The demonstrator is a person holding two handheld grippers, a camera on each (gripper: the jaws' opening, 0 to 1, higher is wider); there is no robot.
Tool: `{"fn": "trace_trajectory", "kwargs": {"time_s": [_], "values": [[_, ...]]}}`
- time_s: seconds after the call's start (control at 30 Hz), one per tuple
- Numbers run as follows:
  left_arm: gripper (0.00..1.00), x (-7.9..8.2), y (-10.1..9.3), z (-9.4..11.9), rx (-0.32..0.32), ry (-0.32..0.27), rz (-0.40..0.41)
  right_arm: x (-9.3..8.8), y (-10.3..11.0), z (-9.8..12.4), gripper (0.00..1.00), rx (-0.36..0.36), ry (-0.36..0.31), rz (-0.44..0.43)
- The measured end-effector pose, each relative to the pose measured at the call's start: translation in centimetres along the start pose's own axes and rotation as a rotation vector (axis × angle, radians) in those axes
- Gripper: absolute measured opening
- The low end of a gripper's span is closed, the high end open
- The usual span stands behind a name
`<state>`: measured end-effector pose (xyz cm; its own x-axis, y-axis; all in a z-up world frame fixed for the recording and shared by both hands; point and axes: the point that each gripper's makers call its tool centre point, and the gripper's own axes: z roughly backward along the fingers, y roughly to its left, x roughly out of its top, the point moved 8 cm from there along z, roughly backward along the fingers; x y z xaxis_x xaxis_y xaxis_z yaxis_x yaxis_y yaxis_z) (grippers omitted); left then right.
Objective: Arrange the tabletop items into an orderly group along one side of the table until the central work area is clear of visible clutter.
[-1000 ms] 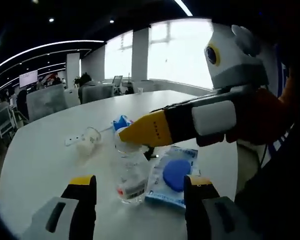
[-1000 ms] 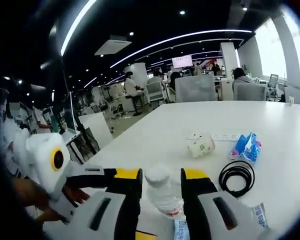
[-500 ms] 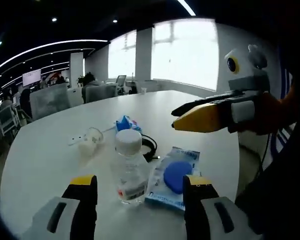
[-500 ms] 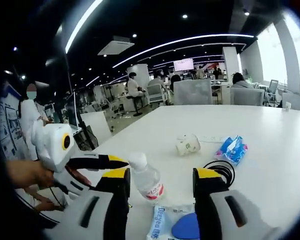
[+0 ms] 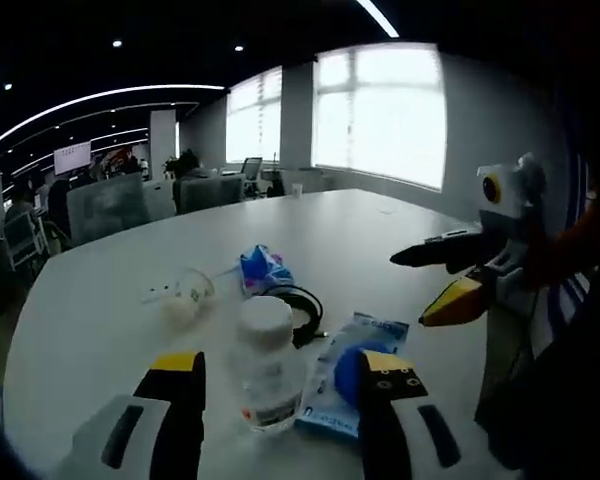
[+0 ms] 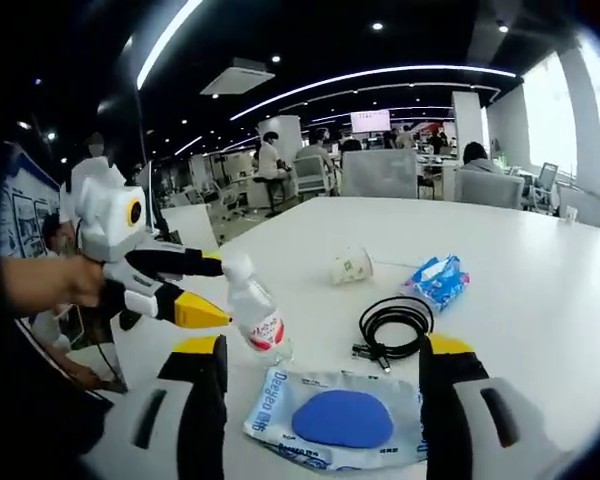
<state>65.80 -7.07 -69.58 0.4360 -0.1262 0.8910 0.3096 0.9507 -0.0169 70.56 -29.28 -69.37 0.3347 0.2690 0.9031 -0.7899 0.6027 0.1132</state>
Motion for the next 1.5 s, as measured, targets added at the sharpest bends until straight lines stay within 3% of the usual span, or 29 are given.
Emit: {"fn": "trace_trajectory", "kwargs": {"time_s": [0.4,0.73,0.87,1.4,1.5], "values": [[0.42,0.9,-1.2,-1.2,0.065,0.001,0.028,-2.4,-1.9,0.7,1.0,-0.018,0.056,0.075],[0.36,1.1,-1.2,-1.8,0.194,-0.007,0.03,-4.2,-4.1,1.2,1.0,-0.044,0.104,0.045],[0.26,1.3,-0.8,-1.5,0.262,-0.021,0.015,-4.8,-4.4,1.4,0.98,-0.051,0.119,0.038],[0.23,1.4,-1.2,-1.9,0.349,-0.041,0.001,-6.4,-5.2,1.5,0.94,-0.052,0.169,0.023],[0.22,1.4,-1.3,-1.8,0.356,-0.046,0.031,-6.5,-5.2,1.6,0.93,-0.048,0.172,0.023]]}}
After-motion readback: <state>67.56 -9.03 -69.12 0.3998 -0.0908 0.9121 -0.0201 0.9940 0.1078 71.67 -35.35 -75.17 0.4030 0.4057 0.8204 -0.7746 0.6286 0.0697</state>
